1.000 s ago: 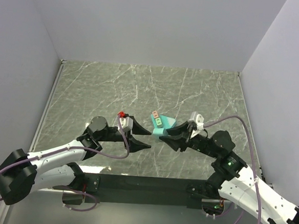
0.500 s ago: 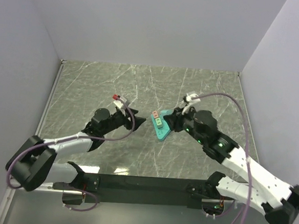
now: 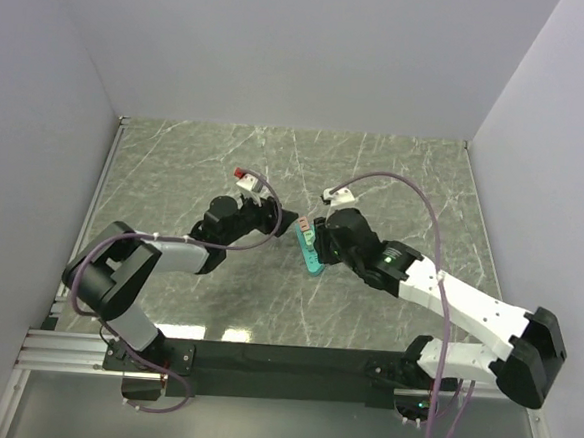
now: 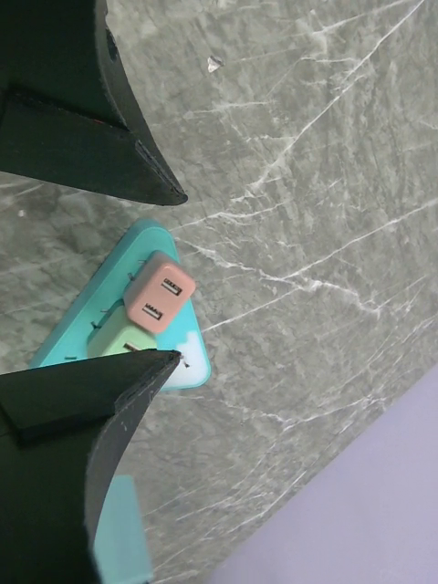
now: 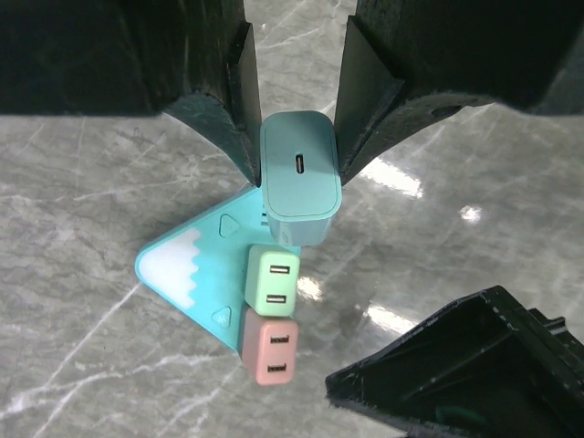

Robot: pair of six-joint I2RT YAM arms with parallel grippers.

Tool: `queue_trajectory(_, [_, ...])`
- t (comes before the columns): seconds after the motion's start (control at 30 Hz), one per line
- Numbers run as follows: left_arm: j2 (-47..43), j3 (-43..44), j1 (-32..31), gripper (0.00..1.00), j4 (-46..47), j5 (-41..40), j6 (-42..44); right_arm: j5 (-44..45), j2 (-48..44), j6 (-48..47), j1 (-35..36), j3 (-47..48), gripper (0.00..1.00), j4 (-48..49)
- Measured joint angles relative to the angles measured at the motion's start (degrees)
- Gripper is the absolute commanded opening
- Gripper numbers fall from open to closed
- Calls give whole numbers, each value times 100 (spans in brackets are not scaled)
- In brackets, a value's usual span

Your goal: Insert the plug

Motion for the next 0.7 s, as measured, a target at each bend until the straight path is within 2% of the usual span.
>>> queue_trajectory(0.37, [785, 302, 0, 70, 177, 44, -166, 269, 1040, 31, 140, 251, 0, -267])
queue_trajectory(0.7, [1248, 470, 0, 70, 382, 114, -295, 282, 1561, 28, 177, 398, 0, -319])
